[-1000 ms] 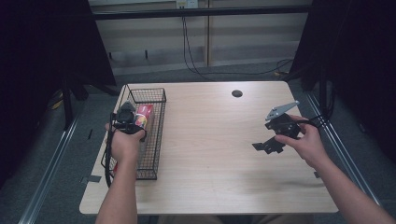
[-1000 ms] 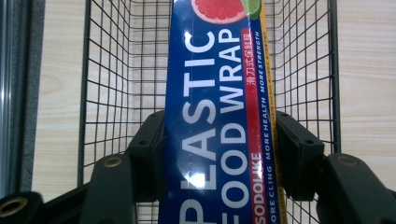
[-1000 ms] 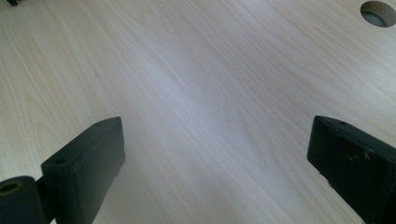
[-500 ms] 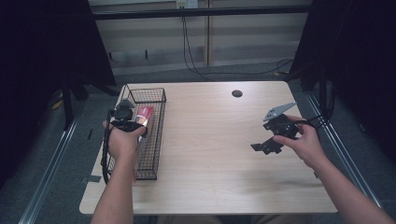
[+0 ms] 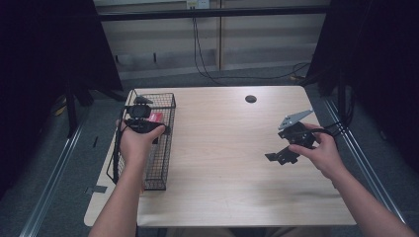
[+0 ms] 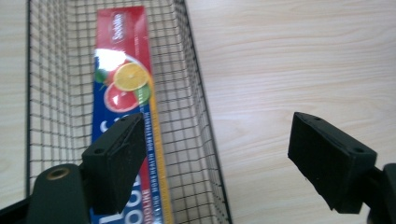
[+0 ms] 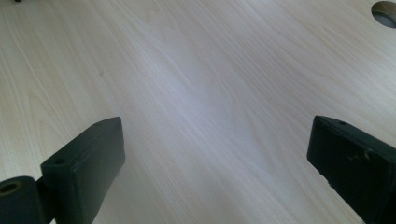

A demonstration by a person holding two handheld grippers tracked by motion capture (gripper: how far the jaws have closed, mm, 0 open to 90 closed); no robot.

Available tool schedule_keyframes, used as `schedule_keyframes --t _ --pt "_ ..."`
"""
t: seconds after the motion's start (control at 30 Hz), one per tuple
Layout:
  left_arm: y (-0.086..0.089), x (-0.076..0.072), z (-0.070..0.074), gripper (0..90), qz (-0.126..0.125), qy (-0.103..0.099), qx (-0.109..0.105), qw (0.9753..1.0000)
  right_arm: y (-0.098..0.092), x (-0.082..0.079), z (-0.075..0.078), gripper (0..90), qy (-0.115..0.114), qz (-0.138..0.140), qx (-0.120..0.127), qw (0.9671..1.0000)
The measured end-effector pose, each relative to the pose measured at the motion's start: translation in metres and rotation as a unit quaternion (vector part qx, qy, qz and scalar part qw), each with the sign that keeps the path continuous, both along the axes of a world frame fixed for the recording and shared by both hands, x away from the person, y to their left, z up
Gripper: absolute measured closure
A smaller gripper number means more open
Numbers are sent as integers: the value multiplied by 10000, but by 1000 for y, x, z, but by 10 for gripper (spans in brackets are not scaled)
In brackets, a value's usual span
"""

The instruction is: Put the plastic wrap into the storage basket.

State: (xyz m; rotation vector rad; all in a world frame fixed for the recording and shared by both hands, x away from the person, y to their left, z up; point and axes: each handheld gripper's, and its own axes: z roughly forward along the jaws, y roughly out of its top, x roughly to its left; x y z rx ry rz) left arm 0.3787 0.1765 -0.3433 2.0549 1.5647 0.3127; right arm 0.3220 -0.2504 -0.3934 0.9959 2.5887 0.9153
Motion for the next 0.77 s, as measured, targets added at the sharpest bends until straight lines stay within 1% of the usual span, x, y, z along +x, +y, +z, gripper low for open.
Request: schedule_keyframes --t 0.07,0.13,0.17,0.23,0.27,0.3,0.37,0.4,0.43,0.5,0.53,0.57,0.63,0.7,0.73,0.77 --pt "-4 -2 1 189 -75 -82 -97 9999 0 0 -1 40 0 18 13 10000" --pt "-8 -4 2 182 -236 -177 -105 9995 0 -1 -2 39 -10 41 5 10000" --pt "-12 -5 3 174 -287 -204 -187 9992 0 0 -3 40 -22 69 8 10000" --pt "-15 -7 2 152 -436 -266 -169 9986 0 -1 -3 40 16 36 24 10000" --pt "-19 -8 1 149 -499 -284 -209 9981 -1 -2 -4 40 16 35 26 10000" --pt "-22 -9 0 148 -575 -307 -220 9976 -1 -1 -5 40 3 50 23 10000" --pt "-27 -11 -1 145 -689 -330 -212 9969 -1 -3 -5 40 32 -12 -15 10000" --pt "-31 -12 -3 143 -747 -372 -196 9963 -1 -2 -7 40 -14 64 29 10000" --pt "-34 -13 -4 142 -807 -378 -230 9958 -1 -3 -7 40 9 59 -17 10000" --pt "-43 -16 -6 136 -952 -402 -317 9941 -1 -3 -9 40 16 77 12 10000" --pt "-45 -16 -6 134 -1011 -405 -289 9936 -1 -4 -10 40 56 67 16 10000" --pt "-48 -17 -7 130 -1068 -422 -294 9930 -1 -4 -10 40 21 80 17 10000" --pt "-55 -19 -9 116 -1178 -428 -372 9914 -1 -5 -11 40 -8 71 34 10000" --pt "-60 -21 -12 110 -1317 -435 -402 9895 -2 -7 -12 40 -15 81 74 9999" --pt "-63 -21 -14 98 -1346 -426 -407 9892 -2 -8 -12 40 18 71 99 9999" --pt "-65 -22 -15 93 -1382 -433 -403 9886 -3 -9 -14 40 -3 71 95 9999"
